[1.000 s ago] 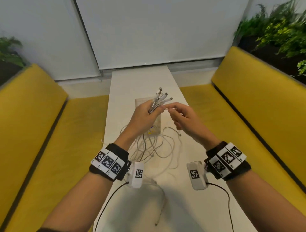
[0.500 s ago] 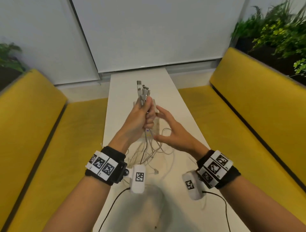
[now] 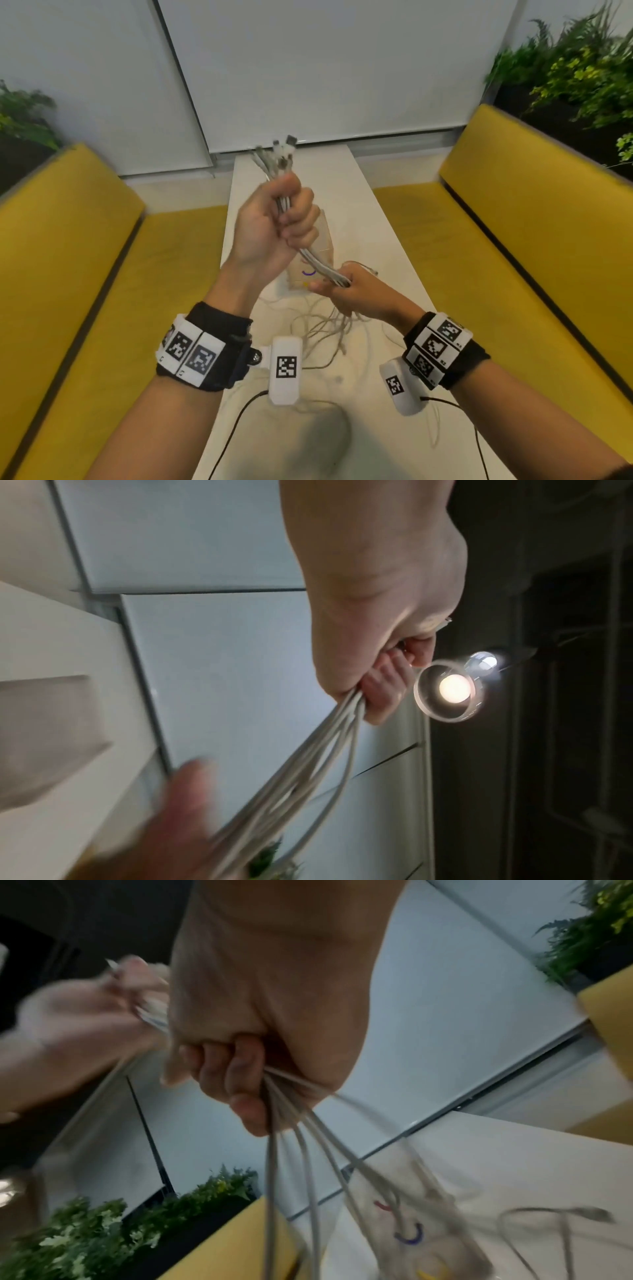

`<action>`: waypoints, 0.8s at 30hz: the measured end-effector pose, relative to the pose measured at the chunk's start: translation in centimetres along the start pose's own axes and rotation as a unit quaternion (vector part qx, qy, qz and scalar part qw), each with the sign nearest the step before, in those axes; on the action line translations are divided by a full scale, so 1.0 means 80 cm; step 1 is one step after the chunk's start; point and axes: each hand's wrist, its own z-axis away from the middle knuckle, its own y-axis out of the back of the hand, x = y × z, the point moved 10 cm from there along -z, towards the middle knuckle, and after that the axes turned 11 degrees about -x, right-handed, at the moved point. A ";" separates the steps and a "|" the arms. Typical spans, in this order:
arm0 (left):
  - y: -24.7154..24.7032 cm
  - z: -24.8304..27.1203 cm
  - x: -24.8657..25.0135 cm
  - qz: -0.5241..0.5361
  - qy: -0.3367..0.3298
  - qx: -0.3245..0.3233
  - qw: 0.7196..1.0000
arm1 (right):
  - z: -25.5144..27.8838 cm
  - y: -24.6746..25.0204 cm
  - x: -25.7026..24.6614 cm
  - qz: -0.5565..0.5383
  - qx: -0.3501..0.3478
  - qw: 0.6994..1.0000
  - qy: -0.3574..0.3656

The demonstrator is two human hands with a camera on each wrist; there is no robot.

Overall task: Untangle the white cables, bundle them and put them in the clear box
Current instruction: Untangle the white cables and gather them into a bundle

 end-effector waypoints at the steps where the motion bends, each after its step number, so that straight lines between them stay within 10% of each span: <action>1: -0.006 -0.001 0.014 0.008 -0.007 -0.004 1.000 | 0.002 0.003 0.012 0.001 0.003 1.000 -0.018; 17: -0.020 0.013 0.102 0.057 -0.118 -0.019 0.991 | 0.037 0.069 0.116 0.128 0.085 0.974 -0.164; 24: -0.025 0.016 0.123 0.067 -0.151 -0.038 0.986 | 0.075 0.167 0.120 0.338 0.201 0.899 -0.195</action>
